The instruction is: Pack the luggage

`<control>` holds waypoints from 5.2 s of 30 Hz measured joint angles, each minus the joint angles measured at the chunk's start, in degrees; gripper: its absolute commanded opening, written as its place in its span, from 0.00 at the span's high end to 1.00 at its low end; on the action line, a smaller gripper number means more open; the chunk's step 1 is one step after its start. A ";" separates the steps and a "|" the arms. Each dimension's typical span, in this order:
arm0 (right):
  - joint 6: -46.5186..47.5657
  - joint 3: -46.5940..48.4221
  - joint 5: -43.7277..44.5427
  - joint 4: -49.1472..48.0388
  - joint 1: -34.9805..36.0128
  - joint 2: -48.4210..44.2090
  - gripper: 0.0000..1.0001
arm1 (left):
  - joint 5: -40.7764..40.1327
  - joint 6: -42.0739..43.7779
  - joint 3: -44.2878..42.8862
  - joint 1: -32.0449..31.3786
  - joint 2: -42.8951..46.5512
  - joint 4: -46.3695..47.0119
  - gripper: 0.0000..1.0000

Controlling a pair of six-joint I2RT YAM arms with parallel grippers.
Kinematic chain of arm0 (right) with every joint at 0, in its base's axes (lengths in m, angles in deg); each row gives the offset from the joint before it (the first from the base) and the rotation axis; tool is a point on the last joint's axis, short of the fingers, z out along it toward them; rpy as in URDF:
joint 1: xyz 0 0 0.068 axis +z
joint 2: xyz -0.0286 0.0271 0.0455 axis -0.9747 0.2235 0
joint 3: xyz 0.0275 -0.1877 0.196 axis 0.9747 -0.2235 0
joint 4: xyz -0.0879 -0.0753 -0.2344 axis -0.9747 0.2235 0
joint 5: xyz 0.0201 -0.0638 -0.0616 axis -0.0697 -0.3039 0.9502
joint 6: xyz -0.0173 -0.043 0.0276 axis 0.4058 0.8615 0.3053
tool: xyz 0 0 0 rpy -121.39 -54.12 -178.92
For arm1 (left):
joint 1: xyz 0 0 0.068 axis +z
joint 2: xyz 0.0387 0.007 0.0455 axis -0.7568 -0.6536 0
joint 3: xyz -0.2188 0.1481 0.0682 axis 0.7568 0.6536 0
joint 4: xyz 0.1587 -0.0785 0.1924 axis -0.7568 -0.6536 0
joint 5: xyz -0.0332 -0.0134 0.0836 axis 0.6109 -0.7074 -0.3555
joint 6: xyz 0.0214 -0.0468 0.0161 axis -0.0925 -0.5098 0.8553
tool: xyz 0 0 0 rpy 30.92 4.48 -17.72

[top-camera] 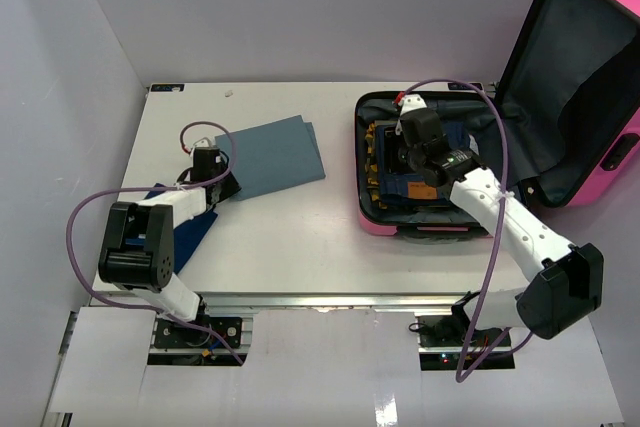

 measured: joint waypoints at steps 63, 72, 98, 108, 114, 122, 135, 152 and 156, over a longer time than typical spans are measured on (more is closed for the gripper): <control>-0.76 56.57 -5.29 -12.24 5.61 69.08 0.15 | 9.95 4.85 -23.84 7.68 -21.86 4.52 0.56; -3.35 54.81 -9.81 -19.38 4.92 69.60 0.14 | 11.78 5.16 -24.38 7.97 -23.25 5.93 0.97; -6.93 56.22 -15.55 -20.34 3.27 70.88 0.37 | 13.67 5.96 -24.35 7.97 -23.25 5.97 1.00; -6.09 54.42 -16.65 -21.20 3.39 70.62 0.81 | 15.35 5.94 -23.61 7.97 -23.23 7.19 1.00; -5.77 50.02 -14.70 -22.80 4.08 68.11 0.92 | 16.02 5.90 -22.68 7.88 -22.98 8.33 1.00; -1.70 39.71 -7.10 -18.61 6.03 59.08 0.92 | 16.30 5.50 -19.89 5.08 -20.28 7.28 1.00; 2.71 31.80 -0.35 -16.81 10.52 44.27 0.92 | 12.79 5.01 -17.79 -0.93 -11.35 1.78 1.00; 4.32 25.06 7.80 -10.67 14.01 28.90 0.92 | 8.23 4.51 -18.24 -8.44 1.32 -5.05 1.00; 4.71 24.20 9.84 -9.63 13.90 22.09 0.92 | 7.18 4.41 -21.15 -11.87 1.91 -6.64 1.00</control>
